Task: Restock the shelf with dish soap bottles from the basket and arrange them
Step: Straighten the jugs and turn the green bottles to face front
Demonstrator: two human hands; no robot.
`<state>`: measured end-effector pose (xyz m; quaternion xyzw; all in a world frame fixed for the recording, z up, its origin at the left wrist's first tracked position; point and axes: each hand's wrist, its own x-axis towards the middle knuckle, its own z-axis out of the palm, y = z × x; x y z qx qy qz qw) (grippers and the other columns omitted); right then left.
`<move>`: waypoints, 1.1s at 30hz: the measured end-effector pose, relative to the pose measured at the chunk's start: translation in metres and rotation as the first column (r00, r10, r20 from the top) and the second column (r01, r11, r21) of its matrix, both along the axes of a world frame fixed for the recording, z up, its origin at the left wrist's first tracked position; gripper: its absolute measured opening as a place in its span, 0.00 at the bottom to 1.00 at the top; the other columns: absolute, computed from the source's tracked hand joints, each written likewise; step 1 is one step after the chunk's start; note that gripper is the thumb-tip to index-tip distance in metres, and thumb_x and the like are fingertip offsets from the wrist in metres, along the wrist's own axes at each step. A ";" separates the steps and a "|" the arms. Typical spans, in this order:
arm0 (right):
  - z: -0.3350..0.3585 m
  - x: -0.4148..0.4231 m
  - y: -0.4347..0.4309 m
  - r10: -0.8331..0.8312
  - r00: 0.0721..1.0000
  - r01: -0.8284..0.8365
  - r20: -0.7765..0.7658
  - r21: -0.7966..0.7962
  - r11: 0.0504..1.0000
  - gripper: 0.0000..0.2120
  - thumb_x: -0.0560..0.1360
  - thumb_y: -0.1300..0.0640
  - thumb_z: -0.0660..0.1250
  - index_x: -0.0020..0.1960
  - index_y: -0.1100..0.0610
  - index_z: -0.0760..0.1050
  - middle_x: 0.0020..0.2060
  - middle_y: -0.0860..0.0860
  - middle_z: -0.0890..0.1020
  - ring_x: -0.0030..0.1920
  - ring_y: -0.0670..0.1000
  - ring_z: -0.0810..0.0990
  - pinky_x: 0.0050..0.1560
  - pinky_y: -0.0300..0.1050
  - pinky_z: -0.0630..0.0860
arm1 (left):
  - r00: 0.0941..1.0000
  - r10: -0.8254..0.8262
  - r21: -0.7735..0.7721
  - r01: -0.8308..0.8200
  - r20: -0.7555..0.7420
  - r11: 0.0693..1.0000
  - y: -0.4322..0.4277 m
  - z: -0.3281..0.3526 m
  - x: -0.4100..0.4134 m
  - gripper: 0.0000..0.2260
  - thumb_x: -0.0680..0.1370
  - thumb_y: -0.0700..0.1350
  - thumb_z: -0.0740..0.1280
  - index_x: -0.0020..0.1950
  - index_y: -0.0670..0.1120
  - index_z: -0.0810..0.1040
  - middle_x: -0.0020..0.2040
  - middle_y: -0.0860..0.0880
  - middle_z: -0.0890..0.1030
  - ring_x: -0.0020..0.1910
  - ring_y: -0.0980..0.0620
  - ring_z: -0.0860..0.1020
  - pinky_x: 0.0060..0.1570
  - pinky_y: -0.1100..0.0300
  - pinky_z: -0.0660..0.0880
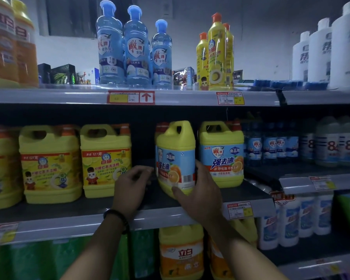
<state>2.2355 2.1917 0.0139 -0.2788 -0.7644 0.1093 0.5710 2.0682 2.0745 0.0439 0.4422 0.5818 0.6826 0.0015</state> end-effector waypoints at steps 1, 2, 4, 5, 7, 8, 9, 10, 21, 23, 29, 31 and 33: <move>0.000 0.001 0.002 0.025 0.999 -0.025 -0.024 -0.015 1.000 0.44 0.69 0.35 0.73 0.79 0.47 0.62 0.65 0.45 0.80 0.61 0.47 0.81 0.58 0.53 0.82 | 0.999 0.013 -0.025 -0.014 -0.047 1.000 0.003 0.000 0.002 0.04 0.83 0.49 0.70 0.53 0.54 0.85 0.48 0.54 0.87 0.49 0.52 0.85 0.54 0.48 0.83; 0.000 0.002 0.005 0.045 0.999 -0.046 -0.020 -0.025 0.999 0.43 0.70 0.37 0.73 0.80 0.47 0.61 0.66 0.46 0.81 0.61 0.49 0.82 0.58 0.54 0.82 | 0.993 0.015 -0.071 -0.024 -0.117 0.997 0.005 0.000 0.005 0.06 0.82 0.53 0.71 0.56 0.54 0.83 0.52 0.55 0.86 0.51 0.56 0.84 0.55 0.51 0.82; 0.002 0.005 0.009 0.062 0.997 -0.060 0.046 -0.035 0.998 0.44 0.73 0.37 0.69 0.83 0.47 0.55 0.67 0.48 0.82 0.62 0.52 0.83 0.58 0.54 0.82 | 0.981 -0.008 -0.161 -0.024 -0.195 0.987 0.011 -0.001 0.008 0.17 0.79 0.59 0.73 0.64 0.55 0.78 0.58 0.59 0.82 0.56 0.61 0.81 0.55 0.58 0.80; 0.002 0.005 0.009 0.049 0.995 -0.047 0.085 -0.034 0.998 0.46 0.75 0.36 0.67 0.85 0.48 0.51 0.68 0.50 0.81 0.62 0.54 0.82 0.59 0.55 0.81 | 0.982 -0.032 -0.193 -0.005 -0.187 0.981 0.013 -0.001 0.008 0.22 0.77 0.60 0.74 0.68 0.55 0.74 0.61 0.61 0.81 0.58 0.61 0.80 0.56 0.59 0.78; 0.001 0.003 0.008 -0.035 0.993 0.031 0.116 0.033 0.999 0.46 0.78 0.37 0.64 0.86 0.53 0.48 0.70 0.54 0.77 0.64 0.55 0.79 0.61 0.54 0.79 | 0.995 -0.068 -0.231 0.049 -0.077 0.972 0.016 0.002 0.006 0.34 0.76 0.61 0.75 0.77 0.53 0.68 0.66 0.59 0.78 0.63 0.57 0.79 0.60 0.56 0.77; 0.000 0.002 0.007 -0.088 0.991 0.079 0.102 0.089 0.993 0.44 0.79 0.40 0.65 0.86 0.55 0.51 0.70 0.55 0.75 0.65 0.56 0.77 0.62 0.54 0.79 | 0.997 -0.071 -0.238 0.063 -0.022 0.969 0.017 0.003 0.005 0.39 0.75 0.61 0.76 0.80 0.51 0.64 0.68 0.56 0.77 0.66 0.54 0.78 0.63 0.54 0.77; -0.002 0.001 0.007 -0.127 0.990 0.118 0.065 0.131 0.984 0.41 0.79 0.44 0.68 0.85 0.57 0.55 0.69 0.56 0.73 0.65 0.56 0.76 0.61 0.54 0.79 | 0.998 -0.056 -0.255 0.051 -0.012 0.966 0.018 0.003 0.004 0.41 0.75 0.61 0.76 0.82 0.51 0.62 0.70 0.55 0.77 0.66 0.53 0.77 0.64 0.53 0.76; -0.002 0.000 0.007 -0.149 0.989 0.145 0.016 0.145 0.979 0.39 0.78 0.49 0.70 0.84 0.57 0.60 0.67 0.55 0.72 0.64 0.55 0.76 0.60 0.54 0.80 | 0.998 -0.043 -0.270 0.029 -0.043 0.962 0.018 0.002 0.003 0.40 0.76 0.61 0.75 0.82 0.51 0.61 0.70 0.54 0.78 0.65 0.53 0.78 0.62 0.54 0.76; 0.002 -0.002 0.007 -0.274 0.948 0.262 0.159 0.095 0.961 0.33 0.79 0.44 0.63 0.82 0.54 0.64 0.59 0.54 0.75 0.58 0.54 0.75 0.55 0.49 0.79 | 0.815 0.223 -0.275 -0.418 -0.535 0.866 0.013 -0.005 0.016 0.28 0.81 0.64 0.65 0.80 0.59 0.68 0.53 0.56 0.86 0.46 0.55 0.83 0.40 0.58 0.78; 0.004 -0.002 0.005 -0.284 0.929 0.275 0.236 0.074 0.959 0.35 0.81 0.42 0.60 0.83 0.54 0.60 0.61 0.54 0.75 0.60 0.55 0.75 0.57 0.50 0.78 | 0.790 0.249 -0.281 -0.464 -0.561 0.840 0.014 -0.007 0.016 0.27 0.81 0.66 0.62 0.80 0.62 0.67 0.45 0.56 0.86 0.40 0.55 0.81 0.35 0.57 0.78; 0.009 0.000 0.007 -0.184 0.943 0.196 0.278 -0.015 0.981 0.36 0.82 0.43 0.62 0.85 0.54 0.55 0.63 0.54 0.77 0.65 0.55 0.74 0.60 0.50 0.77 | 0.728 0.294 -0.207 -0.512 -0.619 0.834 0.010 -0.009 0.028 0.23 0.83 0.61 0.61 0.78 0.61 0.68 0.47 0.54 0.85 0.42 0.50 0.82 0.38 0.54 0.80; 0.015 0.008 0.011 -0.069 0.957 0.095 0.281 -0.081 0.992 0.35 0.82 0.46 0.66 0.84 0.53 0.59 0.62 0.54 0.76 0.65 0.55 0.75 0.60 0.47 0.75 | 0.718 0.315 -0.133 -0.492 -0.621 0.860 0.010 -0.009 0.030 0.21 0.83 0.58 0.62 0.76 0.56 0.71 0.61 0.51 0.83 0.51 0.48 0.83 0.44 0.52 0.81; 0.023 0.024 0.013 0.065 0.970 -0.038 0.235 -0.119 0.992 0.30 0.81 0.49 0.69 0.82 0.50 0.66 0.61 0.53 0.75 0.64 0.54 0.75 0.61 0.45 0.74 | 0.643 0.341 -0.076 -0.530 -0.686 0.844 0.011 -0.005 0.034 0.22 0.82 0.56 0.62 0.74 0.50 0.72 0.67 0.46 0.77 0.57 0.44 0.80 0.51 0.49 0.81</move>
